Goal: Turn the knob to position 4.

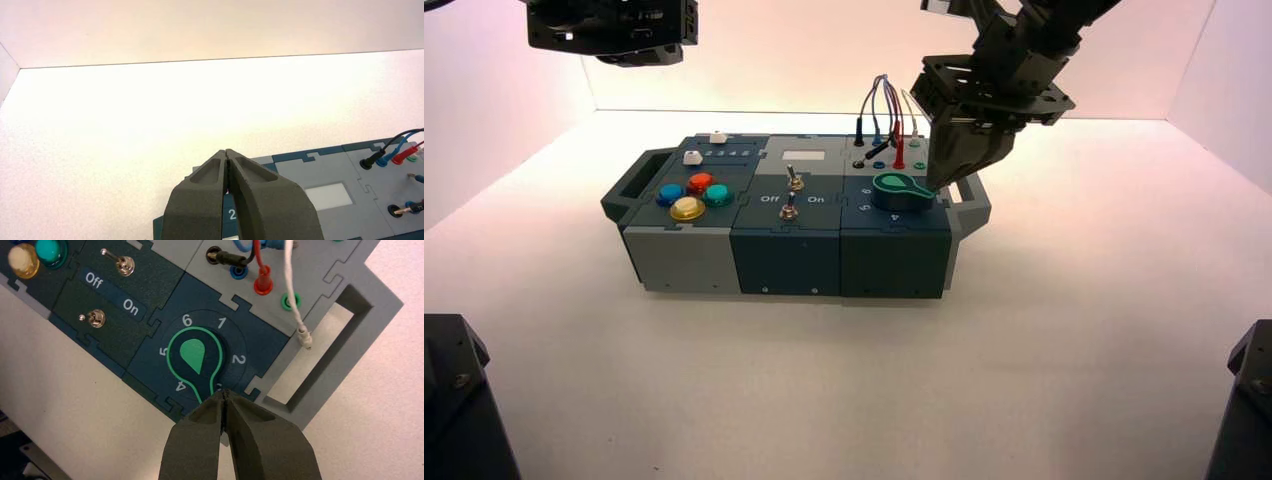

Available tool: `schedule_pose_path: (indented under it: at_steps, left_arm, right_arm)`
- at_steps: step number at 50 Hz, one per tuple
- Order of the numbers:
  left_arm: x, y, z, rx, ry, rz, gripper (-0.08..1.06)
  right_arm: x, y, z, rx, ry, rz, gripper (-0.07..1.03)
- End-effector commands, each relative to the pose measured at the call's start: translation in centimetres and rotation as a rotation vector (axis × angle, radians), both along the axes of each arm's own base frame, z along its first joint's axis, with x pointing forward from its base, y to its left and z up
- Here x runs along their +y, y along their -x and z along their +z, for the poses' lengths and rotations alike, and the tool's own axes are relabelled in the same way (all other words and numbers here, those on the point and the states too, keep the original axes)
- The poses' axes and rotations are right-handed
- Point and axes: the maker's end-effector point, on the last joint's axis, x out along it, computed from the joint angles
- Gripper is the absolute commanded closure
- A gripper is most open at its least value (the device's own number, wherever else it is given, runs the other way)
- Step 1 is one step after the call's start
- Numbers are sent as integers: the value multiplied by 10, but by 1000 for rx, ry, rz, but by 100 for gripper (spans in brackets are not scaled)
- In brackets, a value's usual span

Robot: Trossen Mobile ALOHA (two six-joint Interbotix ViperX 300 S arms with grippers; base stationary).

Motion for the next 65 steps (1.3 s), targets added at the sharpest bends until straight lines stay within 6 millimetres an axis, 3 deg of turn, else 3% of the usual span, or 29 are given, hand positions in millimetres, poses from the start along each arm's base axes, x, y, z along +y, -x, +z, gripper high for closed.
schedule_pose_path:
  at_steps: [1,24,65]
  left_arm:
    - [-3,-8,13,-37,10,-3,101]
    - [-3,-8,13,-37,10,-3,101]
    - [-3,-8,12,-36,9,-3,101]
  right_arm:
    - [4,-5,7,-18,-22,-11,99]
    - [18,9,6,2,-40,18,98]
    - [23,10,8,3,-65,-4,99]
